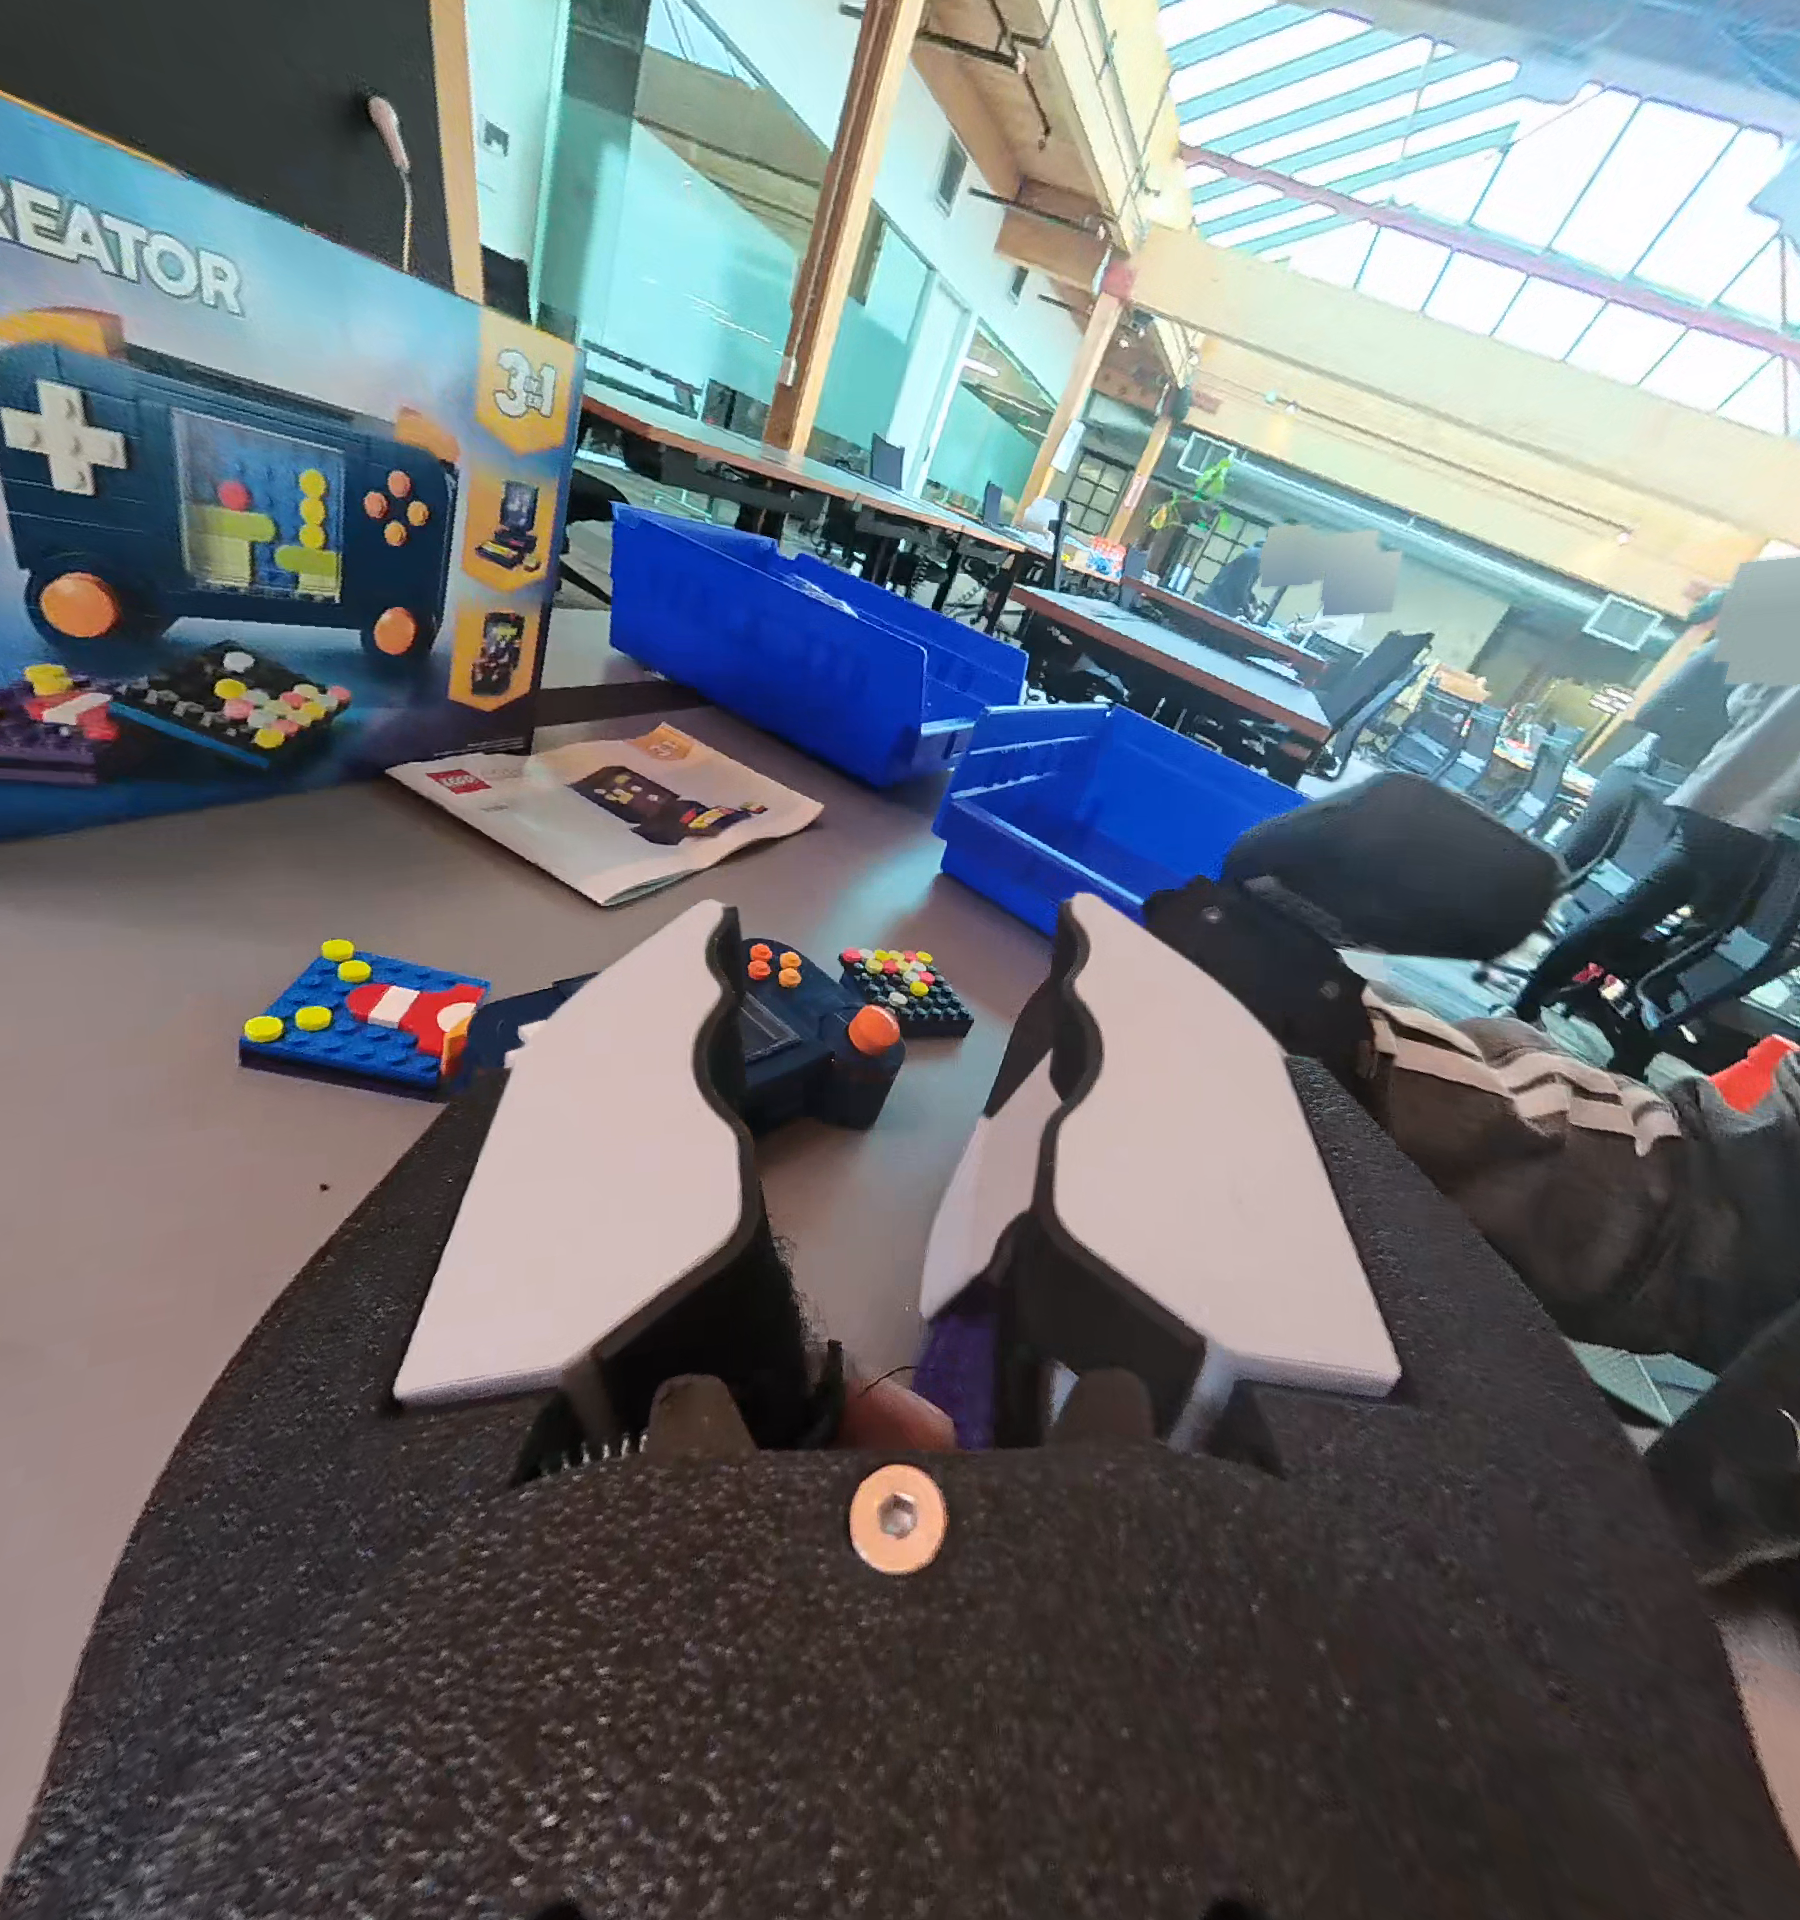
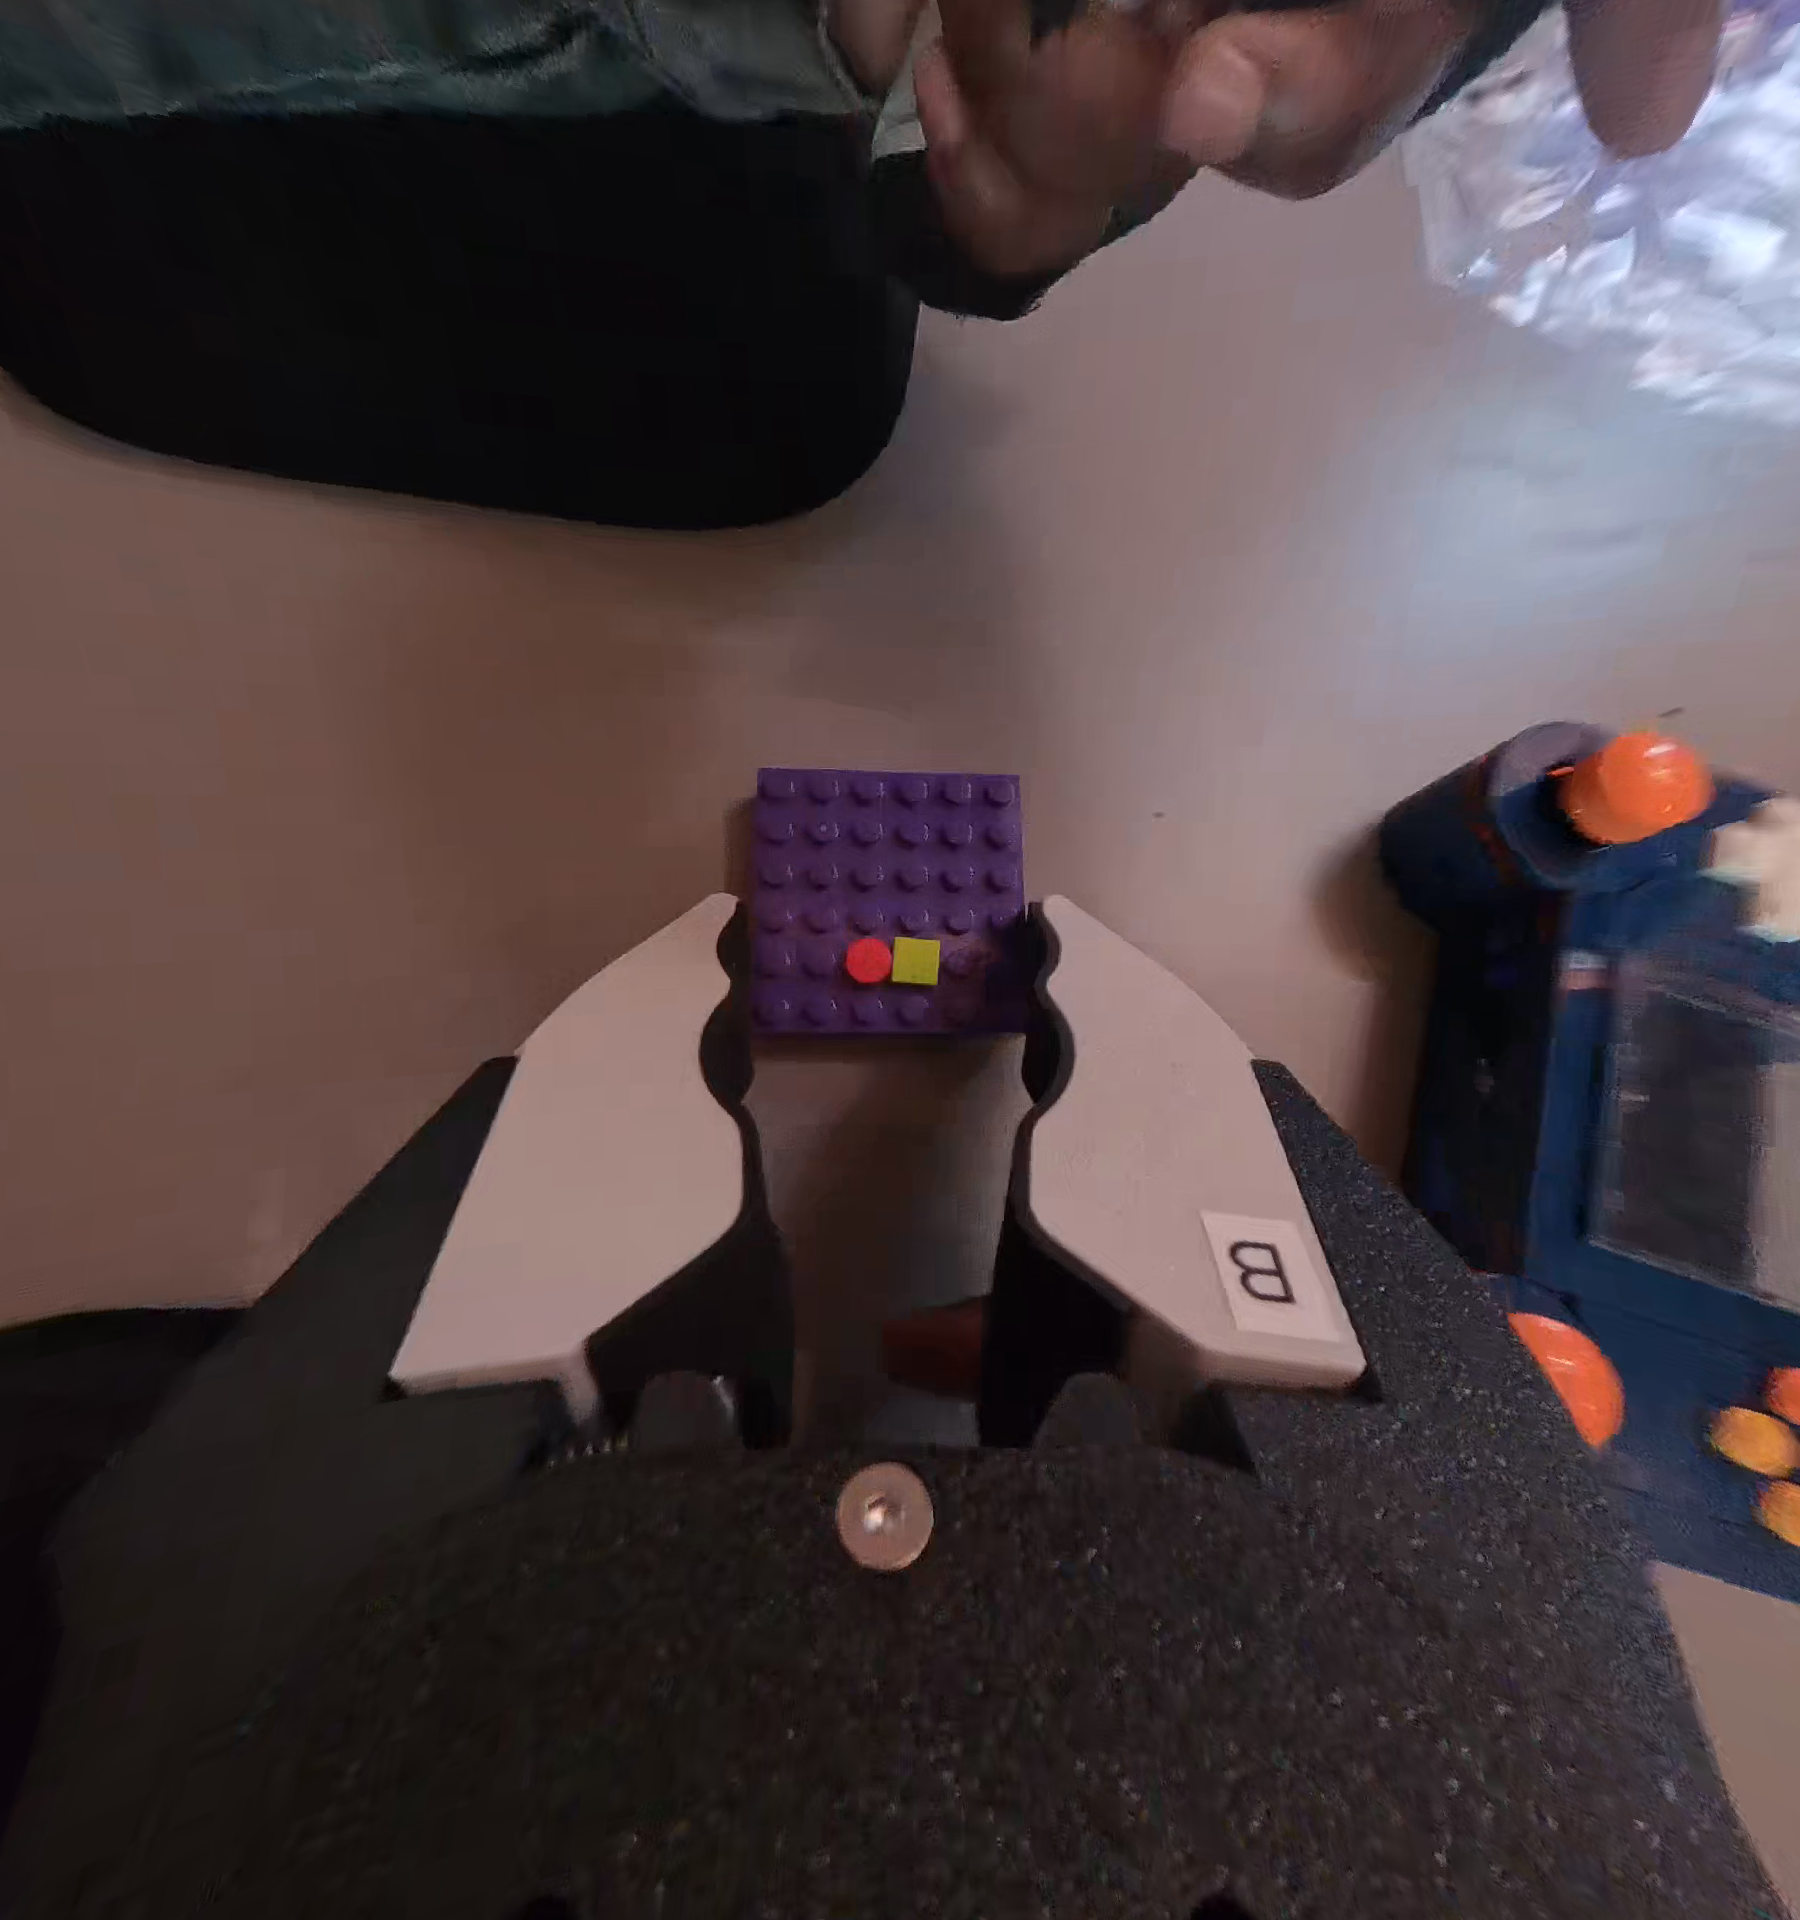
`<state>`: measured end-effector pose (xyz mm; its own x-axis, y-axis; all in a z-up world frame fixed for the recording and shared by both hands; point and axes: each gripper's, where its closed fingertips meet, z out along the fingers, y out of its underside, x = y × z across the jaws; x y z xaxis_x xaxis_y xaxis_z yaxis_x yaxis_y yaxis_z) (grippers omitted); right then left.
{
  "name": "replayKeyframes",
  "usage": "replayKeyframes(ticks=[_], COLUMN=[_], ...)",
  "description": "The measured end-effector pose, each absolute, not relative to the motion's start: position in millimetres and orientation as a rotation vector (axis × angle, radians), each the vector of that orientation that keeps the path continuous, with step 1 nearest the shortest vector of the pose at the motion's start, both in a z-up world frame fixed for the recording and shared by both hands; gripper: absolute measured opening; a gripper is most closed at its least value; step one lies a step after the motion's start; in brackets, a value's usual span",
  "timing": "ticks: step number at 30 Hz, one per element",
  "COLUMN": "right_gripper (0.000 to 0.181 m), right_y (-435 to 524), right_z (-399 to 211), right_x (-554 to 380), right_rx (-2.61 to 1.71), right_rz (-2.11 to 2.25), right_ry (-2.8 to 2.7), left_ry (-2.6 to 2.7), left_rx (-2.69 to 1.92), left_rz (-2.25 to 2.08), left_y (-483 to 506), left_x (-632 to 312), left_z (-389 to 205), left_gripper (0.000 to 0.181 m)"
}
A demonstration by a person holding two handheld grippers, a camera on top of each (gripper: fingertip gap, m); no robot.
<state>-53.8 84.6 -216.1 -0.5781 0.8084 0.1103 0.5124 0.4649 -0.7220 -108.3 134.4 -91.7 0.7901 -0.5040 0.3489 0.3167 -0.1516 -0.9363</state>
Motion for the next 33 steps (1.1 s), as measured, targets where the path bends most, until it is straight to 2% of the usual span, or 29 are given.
replayKeyframes(ticks=[2, 5, 8, 10, 12, 16, 19, 21, 24, 26, 28, 29, 30, 33], right_gripper=[0.05, 0.049, 0.049, 0.049, 0.049, 0.046, 0.055, 0.055, 0.078, 0.08, 0.07, 0.039, 0.027, 0.024], right_y=[105.7, 140.3, 130.3, 118.1, 112.1, 118.8, 192.5, 272.7, 323.6, 319.6, 307.4, 295.8, 290.1, 265.1], right_z=[-199.1, -130.3, -109.5, -105.5, -104.8, -91.8, -54.5, -52.0, -104.7, -141.9, -174.5, -185.7, -186.9, -185.8], right_x=[-64.6, -70.8, -63.8, -64.6, -65.4, -59.3, -30.0, 25.8, 124.5, 155.3, 173.5, 168.7, 165.8, 173.3], right_rx=[-0.971, -0.754, -0.576, -0.505, -0.472, -0.498, -0.796, -1.235, -1.93, -2.24, -2.464, -2.547, -2.578, -2.61], right_rz=[0.738, 0.538, 0.441, 0.421, 0.41, 0.483, 0.353, 0.032, -0.41, -0.476, -0.49, -0.366, -0.298, -0.346], right_ry=[-2.108, -1.657, -1.576, -1.565, -1.575, -1.513, -1.268, -1.083, -1.02, -1.1, -1.24, -1.316, -1.306, -1.395], left_ry=[0.116, 0.088, 0.175, 0.278, 0.412, 0.411, 0.277, 0.164, 0.114, 0.106, 0.126, 0.136, 0.143, 0.151], left_rx=[-1.566, -1.576, -1.598, -1.65, -1.689, -1.631, -1.517, -1.455, -1.429, -1.427, -1.433, -1.438, -1.442, -1.439], left_rz=[-0.699, -0.822, -1.033, -1.05, -0.969, -0.81, -0.722, -0.684, -0.711, -0.718, -0.733, -0.734, -0.727, -0.727], left_y=[136.6, 137.4, 132.5, 128.2, 123.7, 129.3, 134.4, 136.2, 134.9, 135.2, 134.5, 134.3, 134.2, 133.2], left_x=[-112.2, -103.2, -72.0, -54.0, -42.4, -50.6, -78.3, -99.8, -110.6, -110.1, -105.2, -103.3, -102.4, -102.1], left_z=[-91.6, -93.6, -98.8, -108.6, -117.0, -108.7, -88.9, -79.7, -76.0, -76.2, -76.2, -76.5, -76.9, -75.8], left_gripper=[0.062, 0.069, 0.068, 0.047, 0.013, 0.012, 0.012, 0.012, 0.012, 0.012, 0.012, 0.012, 0.012, 0.012])
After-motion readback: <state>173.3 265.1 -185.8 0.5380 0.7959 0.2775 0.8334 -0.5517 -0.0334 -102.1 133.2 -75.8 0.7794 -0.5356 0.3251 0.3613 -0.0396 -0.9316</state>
